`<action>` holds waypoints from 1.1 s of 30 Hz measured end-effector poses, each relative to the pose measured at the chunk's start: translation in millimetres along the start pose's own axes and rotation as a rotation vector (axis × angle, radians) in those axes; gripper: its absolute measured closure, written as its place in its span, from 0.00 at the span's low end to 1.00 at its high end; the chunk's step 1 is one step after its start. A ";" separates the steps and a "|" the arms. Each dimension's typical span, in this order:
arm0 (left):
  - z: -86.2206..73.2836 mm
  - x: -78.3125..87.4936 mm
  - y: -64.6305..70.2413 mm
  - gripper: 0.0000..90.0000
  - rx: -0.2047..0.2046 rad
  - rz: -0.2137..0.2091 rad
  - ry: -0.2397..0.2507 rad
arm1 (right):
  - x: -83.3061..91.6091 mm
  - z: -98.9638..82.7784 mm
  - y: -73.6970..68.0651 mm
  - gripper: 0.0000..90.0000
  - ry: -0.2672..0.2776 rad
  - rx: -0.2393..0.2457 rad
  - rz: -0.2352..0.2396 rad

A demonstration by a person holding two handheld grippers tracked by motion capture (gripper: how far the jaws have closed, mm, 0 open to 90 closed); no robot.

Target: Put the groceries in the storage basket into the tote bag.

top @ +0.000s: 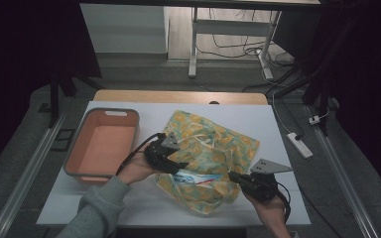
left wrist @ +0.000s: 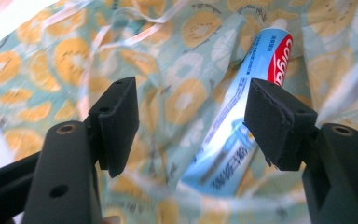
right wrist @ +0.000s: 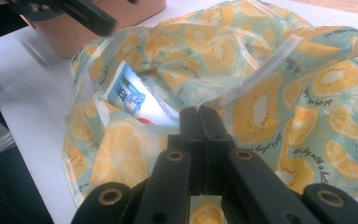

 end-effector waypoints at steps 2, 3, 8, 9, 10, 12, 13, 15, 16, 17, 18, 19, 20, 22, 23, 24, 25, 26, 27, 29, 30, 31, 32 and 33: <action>-5.7 8.8 -2.0 0.39 0.024 0.004 0.016 | -0.2 -0.6 1.6 1.00 0.003 -0.004 0.005; -9.3 13.8 -3.2 0.39 0.033 0.015 0.020 | 0.1 -0.9 2.4 1.00 0.000 -0.002 0.006; -27.4 36.0 -9.5 0.37 0.125 0.027 0.062 | -0.3 -1.1 3.4 1.00 0.005 0.010 0.008; -30.6 39.3 -11.4 0.37 0.143 0.027 0.068 | -0.5 -1.0 3.4 1.00 0.005 0.015 0.008; -33.5 41.8 -13.3 0.37 0.161 0.030 0.069 | -0.8 -0.8 3.5 1.00 0.008 0.017 0.010; -39.1 47.3 -16.9 0.36 0.186 0.043 0.081 | -1.4 -1.0 3.8 1.00 0.010 0.022 0.013; -42.0 49.7 -18.2 0.37 0.200 0.043 0.083 | -1.6 -1.4 4.0 1.00 0.010 0.023 0.013; -48.1 54.1 -20.6 0.37 0.221 0.050 0.080 | -1.8 -2.5 5.3 1.00 0.011 0.025 0.016; -52.1 56.9 -21.7 0.37 0.231 0.054 0.074 | -1.7 -2.9 6.1 1.00 0.013 0.028 0.017; -54.5 58.4 -22.5 0.36 0.236 0.059 0.072 | -1.5 -3.1 7.3 1.00 0.016 0.031 0.017; -57.4 60.3 -23.6 0.36 0.243 0.064 0.071 | -1.3 -3.3 8.0 1.00 0.017 0.032 0.018; -60.0 61.7 -24.8 0.36 0.250 0.065 0.070 | -1.0 -3.4 8.8 1.00 0.019 0.032 0.017; -62.0 62.7 -26.4 0.36 0.259 0.066 0.068 | -0.9 -3.7 9.7 1.00 0.020 0.033 0.016; -64.8 63.7 -30.5 0.36 0.275 0.077 0.065 | -1.1 -4.4 11.3 1.00 0.025 0.034 0.013; -66.2 63.7 -32.9 0.36 0.285 0.084 0.064 | -1.3 -4.8 11.8 1.00 0.027 0.034 0.012; -67.8 63.5 -35.2 0.36 0.295 0.090 0.060 | -1.4 -5.2 12.2 1.00 0.029 0.037 0.010; -69.6 63.1 -37.3 0.36 0.302 0.089 0.056 | -1.3 -5.7 12.4 1.00 0.028 0.038 0.010; -71.5 62.6 -39.4 0.36 0.310 0.090 0.054 | -1.3 -6.1 12.7 1.00 0.028 0.039 0.010; -73.5 62.2 -41.3 0.35 0.319 0.087 0.052 | -1.3 -6.3 13.0 1.00 0.029 0.037 0.008; -76.8 61.0 -45.0 0.35 0.335 0.089 0.050 | -1.4 -6.4 13.6 1.00 0.032 0.036 0.007; -78.1 60.3 -46.3 0.35 0.341 0.091 0.046 | -1.7 -6.5 13.7 1.00 0.031 0.038 0.007; -78.9 59.7 -47.3 0.35 0.346 0.094 0.044 | -2.0 -6.7 13.8 1.00 0.030 0.039 0.006; -79.3 59.1 -47.8 0.35 0.350 0.095 0.045 | -2.2 -6.8 13.9 1.00 0.029 0.039 0.006; -79.3 58.4 -48.0 0.35 0.352 0.096 0.043 | -2.4 -7.0 13.8 1.00 0.028 0.040 0.007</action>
Point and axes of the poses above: each handheld gripper's, and its own axes: x roughly backward along the jaws, z roughly out of its top, y roughly to its right, the point moved 5 cm from there along -x, roughly forward along the jaws
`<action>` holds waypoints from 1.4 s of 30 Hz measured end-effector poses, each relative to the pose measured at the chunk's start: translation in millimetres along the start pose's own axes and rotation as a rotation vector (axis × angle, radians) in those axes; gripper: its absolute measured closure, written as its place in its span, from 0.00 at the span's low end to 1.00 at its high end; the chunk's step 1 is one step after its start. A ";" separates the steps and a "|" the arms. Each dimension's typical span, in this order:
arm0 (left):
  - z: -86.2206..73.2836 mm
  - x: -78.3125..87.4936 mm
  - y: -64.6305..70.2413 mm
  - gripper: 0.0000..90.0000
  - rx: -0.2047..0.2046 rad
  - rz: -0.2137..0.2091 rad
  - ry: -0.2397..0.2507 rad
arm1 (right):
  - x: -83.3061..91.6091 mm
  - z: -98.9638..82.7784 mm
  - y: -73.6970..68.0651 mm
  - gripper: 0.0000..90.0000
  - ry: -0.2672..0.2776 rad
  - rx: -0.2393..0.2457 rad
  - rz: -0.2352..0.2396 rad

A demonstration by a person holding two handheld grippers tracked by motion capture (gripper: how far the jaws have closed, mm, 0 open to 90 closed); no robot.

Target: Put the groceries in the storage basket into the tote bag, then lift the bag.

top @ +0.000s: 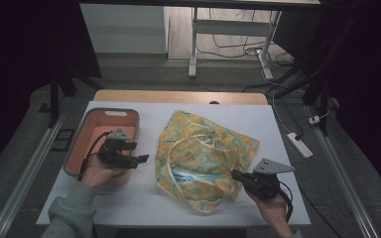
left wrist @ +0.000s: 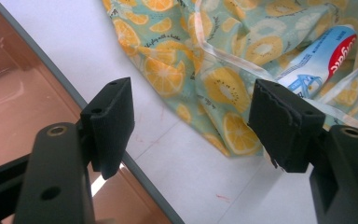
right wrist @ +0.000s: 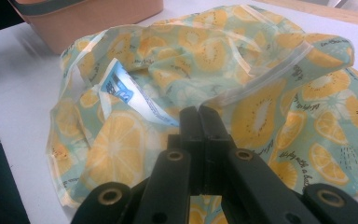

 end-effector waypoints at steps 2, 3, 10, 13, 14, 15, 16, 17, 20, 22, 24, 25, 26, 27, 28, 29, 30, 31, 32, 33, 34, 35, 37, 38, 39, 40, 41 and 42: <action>1.0 -1.5 1.1 0.35 -0.004 0.002 -0.002 | -0.1 0.1 -0.4 1.00 0.002 0.003 0.001; 2.2 -2.7 2.5 0.35 -0.007 -0.002 -0.001 | -0.3 0.4 -0.8 1.00 0.003 0.005 0.002; 20.7 -29.0 13.3 0.34 -0.015 -0.008 -0.024 | -1.6 0.8 -1.9 1.00 0.000 0.013 0.004; 26.4 -43.6 20.2 0.33 -0.032 -0.008 -0.057 | -1.0 0.7 -2.7 1.00 0.001 0.017 0.003; 27.3 -46.8 22.8 0.32 -0.040 -0.002 -0.066 | -0.6 0.8 -2.7 1.00 0.002 0.018 0.002; 27.8 -49.3 24.9 0.32 -0.044 -0.001 -0.074 | -0.2 1.0 -2.7 1.00 0.004 0.019 0.002; 28.3 -51.3 26.6 0.32 -0.043 -0.005 -0.079 | 0.2 1.1 -2.6 1.00 0.004 0.017 0.001; 28.7 -52.9 28.0 0.31 -0.042 -0.008 -0.084 | 0.2 1.1 -2.4 1.00 0.005 0.016 0.001; 30.3 -58.7 29.3 0.30 -0.043 -0.013 -0.104 | -0.9 0.0 -1.8 1.00 0.000 0.010 -0.007; 32.7 -63.0 29.3 0.29 -0.031 -0.006 -0.109 | -1.1 0.0 -2.4 1.00 -0.002 0.012 -0.005; 35.8 -67.1 30.9 0.29 -0.024 -0.019 -0.111 | -1.0 0.9 -3.6 1.00 0.004 0.016 0.000; 37.3 -69.9 32.5 0.29 -0.023 -0.018 -0.116 | -1.0 1.1 -4.2 1.00 0.004 0.019 0.000; 38.1 -72.0 33.3 0.29 -0.023 -0.015 -0.118 | -1.2 1.2 -5.0 1.00 0.005 0.021 0.001; 39.0 -75.3 34.5 0.29 -0.020 -0.013 -0.121 | -1.4 1.1 -5.4 1.00 0.004 0.021 0.003; 39.2 -79.0 35.7 0.30 -0.025 -0.006 -0.132 | -1.7 0.9 -5.7 1.00 0.001 0.023 0.004; 38.9 -83.4 36.9 0.30 -0.035 0.006 -0.148 | -2.2 0.8 -5.9 1.00 0.001 0.025 0.003; 38.1 -87.9 38.3 0.30 -0.043 0.021 -0.166 | -2.4 0.7 -6.0 1.00 0.001 0.026 0.003; 37.0 -92.2 39.5 0.30 -0.059 0.032 -0.186 | -2.6 0.7 -6.1 1.00 0.000 0.026 0.002; 35.2 -97.2 40.9 0.30 -0.068 0.037 -0.210 | -2.7 0.7 -6.1 1.00 0.000 0.026 0.002; 33.3 -100.8 41.9 0.32 -0.075 0.039 -0.227 | -2.5 0.7 -6.1 1.00 -0.002 0.028 -0.001; 31.8 -103.2 42.2 0.34 -0.075 0.039 -0.241 | -2.1 0.7 -6.1 1.00 -0.001 0.029 -0.004; 30.1 -105.7 42.1 0.37 -0.068 0.039 -0.256 | -1.7 0.7 -5.9 1.00 0.000 0.030 -0.005; 27.2 -107.8 42.1 0.53 -0.064 0.042 -0.275 | -1.1 0.7 -5.4 1.00 0.001 0.031 -0.008; 26.6 -107.5 41.6 0.63 -0.063 0.039 -0.281 | -0.9 0.5 -5.0 1.00 0.002 0.030 -0.009; 25.7 -106.6 41.5 0.72 -0.059 0.029 -0.285 | -0.7 0.4 -4.7 1.00 0.001 0.030 -0.010; 25.1 -104.9 41.1 0.81 -0.058 0.018 -0.285 | -0.5 0.2 -4.4 1.00 0.000 0.029 -0.013; 24.6 -101.9 40.4 0.88 -0.055 0.003 -0.280 | -0.1 0.1 -4.1 1.00 0.000 0.027 -0.015; 24.6 -99.4 40.0 0.95 -0.053 -0.006 -0.272 | 0.4 0.3 -3.7 1.00 0.000 0.027 -0.016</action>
Point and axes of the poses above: each handheld gripper's, and its own axes: x roughly backward along the jaws, z roughly out of its top, y roughly to its right, the point moved 5 cm from there along -x, roughly forward along the jaws
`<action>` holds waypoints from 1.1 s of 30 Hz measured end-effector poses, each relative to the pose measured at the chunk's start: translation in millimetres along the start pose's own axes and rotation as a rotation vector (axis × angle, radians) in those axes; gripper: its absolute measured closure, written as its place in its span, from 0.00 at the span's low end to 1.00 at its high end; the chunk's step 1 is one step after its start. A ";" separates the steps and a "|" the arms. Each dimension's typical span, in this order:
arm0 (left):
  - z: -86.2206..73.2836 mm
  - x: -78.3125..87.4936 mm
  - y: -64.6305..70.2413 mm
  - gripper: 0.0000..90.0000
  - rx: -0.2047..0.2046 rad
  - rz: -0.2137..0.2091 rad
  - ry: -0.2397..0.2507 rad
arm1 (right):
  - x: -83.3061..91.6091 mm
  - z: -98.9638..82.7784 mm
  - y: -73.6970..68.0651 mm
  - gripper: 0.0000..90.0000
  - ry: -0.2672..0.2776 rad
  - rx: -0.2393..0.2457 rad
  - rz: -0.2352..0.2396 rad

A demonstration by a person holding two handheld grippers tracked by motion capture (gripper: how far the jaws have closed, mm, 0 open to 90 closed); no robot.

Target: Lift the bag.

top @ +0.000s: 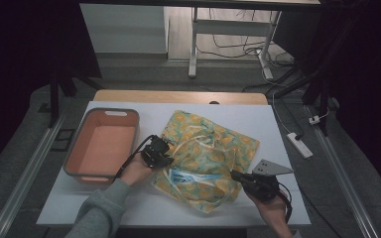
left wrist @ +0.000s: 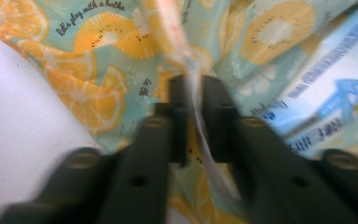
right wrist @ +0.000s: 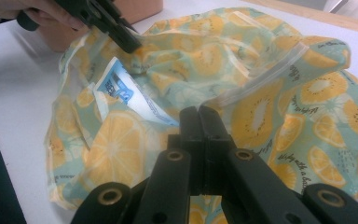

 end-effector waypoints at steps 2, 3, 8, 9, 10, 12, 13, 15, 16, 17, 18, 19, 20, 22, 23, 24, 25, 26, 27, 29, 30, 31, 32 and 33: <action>-1.7 8.4 0.0 0.98 0.000 -0.030 0.027 | 0.6 0.5 0.5 1.00 0.004 -0.001 -0.004; -2.6 13.5 0.1 0.98 0.001 -0.042 0.045 | 1.0 0.7 0.7 1.00 0.006 -0.002 -0.005; -10.9 43.3 0.4 0.99 0.002 -0.081 0.129 | 3.8 2.7 2.0 1.00 0.015 -0.002 -0.014; -12.3 49.0 0.2 0.99 0.004 -0.094 0.145 | 4.3 3.5 1.9 1.00 0.019 -0.003 -0.015; -13.7 55.6 -0.3 0.99 0.008 -0.105 0.165 | 4.9 4.4 1.8 1.00 0.022 -0.002 -0.014; -14.8 63.4 -1.2 0.99 0.015 -0.117 0.193 | 6.0 5.9 1.0 1.00 0.025 0.000 -0.019; -14.9 67.9 -1.9 0.98 0.021 -0.129 0.211 | 6.6 6.5 0.9 1.00 0.026 0.002 -0.027; -15.3 76.4 -3.1 0.99 0.028 -0.147 0.237 | 8.9 8.1 1.9 1.00 0.035 0.002 -0.038; -15.7 79.6 -3.5 0.99 0.028 -0.150 0.245 | 10.3 8.7 2.6 1.00 0.038 0.000 -0.039; -16.2 82.5 -4.0 0.99 0.030 -0.150 0.254 | 11.4 9.1 3.7 1.00 0.039 -0.002 -0.043; -16.6 85.3 -4.5 0.99 0.033 -0.153 0.264 | 12.2 9.3 4.7 1.00 0.043 -0.005 -0.046; -17.2 88.0 -4.9 0.99 0.033 -0.160 0.271 | 13.0 9.4 5.5 1.00 0.046 -0.011 -0.047; -17.7 90.5 -5.3 0.99 0.032 -0.165 0.278 | 13.5 9.6 6.1 1.00 0.049 -0.014 -0.045; -18.5 94.8 -5.5 0.99 0.034 -0.170 0.299 | 14.5 10.3 6.8 1.00 0.053 -0.015 -0.048; -18.9 96.6 -5.5 0.99 0.032 -0.173 0.309 | 14.9 10.8 6.7 1.00 0.057 -0.013 -0.049; -19.3 98.4 -5.1 0.99 0.030 -0.177 0.321 | 15.4 11.4 6.4 1.00 0.059 -0.011 -0.050; -19.6 100.5 -4.3 0.99 0.028 -0.185 0.335 | 16.1 12.3 6.0 1.00 0.062 -0.009 -0.052; -19.8 101.7 -3.8 0.99 0.025 -0.191 0.340 | 17.2 14.1 5.5 1.00 0.070 -0.008 -0.053; -19.9 103.4 -2.9 0.99 0.023 -0.196 0.347 | 18.1 15.3 5.3 1.00 0.073 -0.005 -0.052; -20.0 106.7 -1.5 0.99 0.017 -0.202 0.360 | 20.6 18.9 4.5 1.00 0.083 0.002 -0.059; -19.9 108.5 -1.1 0.99 0.019 -0.208 0.367 | 22.0 20.8 4.5 1.00 0.089 0.007 -0.065; -19.8 110.5 -1.2 0.99 0.018 -0.211 0.375 | 23.4 22.8 4.7 1.00 0.097 0.008 -0.070; -19.7 112.7 -1.5 0.99 0.021 -0.209 0.383 | 24.7 24.8 5.3 1.00 0.102 0.009 -0.072; -19.8 115.0 -1.8 0.99 0.021 -0.209 0.394 | 25.9 26.9 5.8 1.00 0.110 0.007 -0.072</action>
Point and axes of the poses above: each handheld gripper's, and its own axes: x roughly backward along the jaws, z roughly out of its top, y roughly to its right, the point moved 5 cm from there along -x, roughly forward along the jaws
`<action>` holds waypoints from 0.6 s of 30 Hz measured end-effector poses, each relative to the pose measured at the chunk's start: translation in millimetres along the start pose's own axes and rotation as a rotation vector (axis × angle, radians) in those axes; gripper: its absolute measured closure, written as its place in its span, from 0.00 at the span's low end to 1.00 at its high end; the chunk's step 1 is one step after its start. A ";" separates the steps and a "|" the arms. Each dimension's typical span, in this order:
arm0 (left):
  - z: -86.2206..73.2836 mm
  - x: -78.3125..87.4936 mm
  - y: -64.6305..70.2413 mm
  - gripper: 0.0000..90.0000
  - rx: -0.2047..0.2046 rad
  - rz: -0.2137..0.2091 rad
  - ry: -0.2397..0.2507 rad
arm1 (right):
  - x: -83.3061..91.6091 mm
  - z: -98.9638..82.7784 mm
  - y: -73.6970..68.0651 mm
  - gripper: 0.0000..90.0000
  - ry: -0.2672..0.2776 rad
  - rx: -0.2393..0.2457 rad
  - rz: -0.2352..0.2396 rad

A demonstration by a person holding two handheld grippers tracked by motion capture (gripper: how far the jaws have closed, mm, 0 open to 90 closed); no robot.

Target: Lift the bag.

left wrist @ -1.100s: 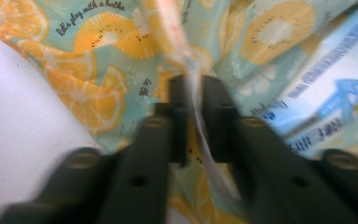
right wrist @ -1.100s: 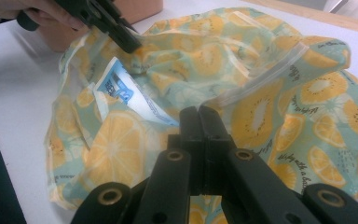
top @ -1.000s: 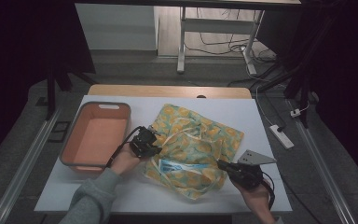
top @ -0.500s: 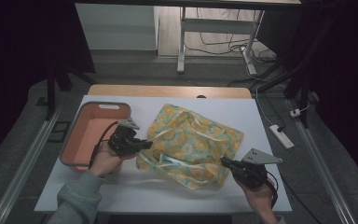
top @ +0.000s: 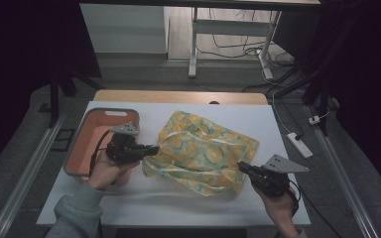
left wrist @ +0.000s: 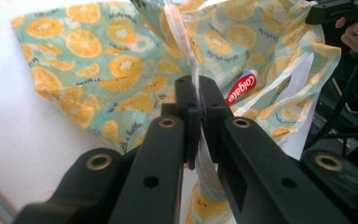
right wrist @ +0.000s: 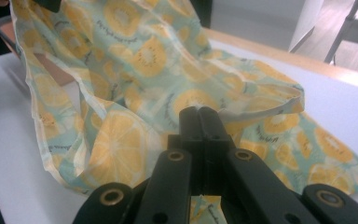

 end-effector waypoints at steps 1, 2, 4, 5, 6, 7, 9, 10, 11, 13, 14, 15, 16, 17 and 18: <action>0.9 2.8 0.5 0.99 0.001 -0.004 0.013 | 0.9 2.3 0.6 1.00 0.007 0.002 -0.003; 1.3 4.3 0.9 0.99 0.002 -0.003 0.021 | 1.9 5.2 1.1 1.00 0.015 0.003 0.000; 1.7 7.9 1.8 0.99 -0.008 0.016 0.027 | 3.1 9.2 1.4 1.00 0.025 0.004 0.003; 1.8 9.3 2.6 0.99 -0.011 0.020 0.030 | 3.8 11.5 1.3 1.00 0.032 0.006 0.004; 2.0 10.7 3.4 0.99 -0.013 0.020 0.037 | 4.5 13.3 1.3 1.00 0.035 0.010 0.004; 2.2 12.0 4.0 0.99 -0.015 0.018 0.041 | 5.0 15.0 1.0 1.00 0.040 0.012 0.004; 3.3 14.3 5.0 0.99 -0.015 0.016 0.056 | 5.7 18.3 0.8 1.00 0.051 0.015 0.002; 3.9 15.8 5.6 0.99 -0.015 0.013 0.063 | 6.2 20.2 0.8 1.00 0.054 0.017 0.003; 4.7 17.5 6.5 0.99 -0.016 0.011 0.070 | 7.1 22.6 1.1 1.00 0.059 0.022 0.002; 6.9 22.4 9.6 0.99 -0.023 0.012 0.089 | 10.7 29.3 1.8 1.00 0.080 0.025 0.003; 8.4 25.7 12.0 0.99 -0.031 0.012 0.098 | 13.1 33.5 2.2 1.00 0.091 0.025 0.005; 10.4 29.6 14.6 0.99 -0.039 0.010 0.110 | 15.9 38.3 2.7 1.00 0.103 0.025 0.008; 12.7 34.0 17.5 0.99 -0.045 0.002 0.127 | 18.7 43.6 3.1 1.00 0.117 0.028 0.009; 15.4 38.9 20.8 0.99 -0.049 -0.011 0.146 | 21.5 49.4 2.9 1.00 0.132 0.028 0.012; 18.2 43.8 23.9 0.99 -0.054 -0.018 0.168 | 24.4 56.0 2.5 1.00 0.146 0.035 0.012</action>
Point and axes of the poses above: each handheld gripper's, and its own axes: x roughly backward along the jaws, z roughly out of its top, y roughly to its right, the point moved 5 cm from there along -x, roughly forward along the jaws
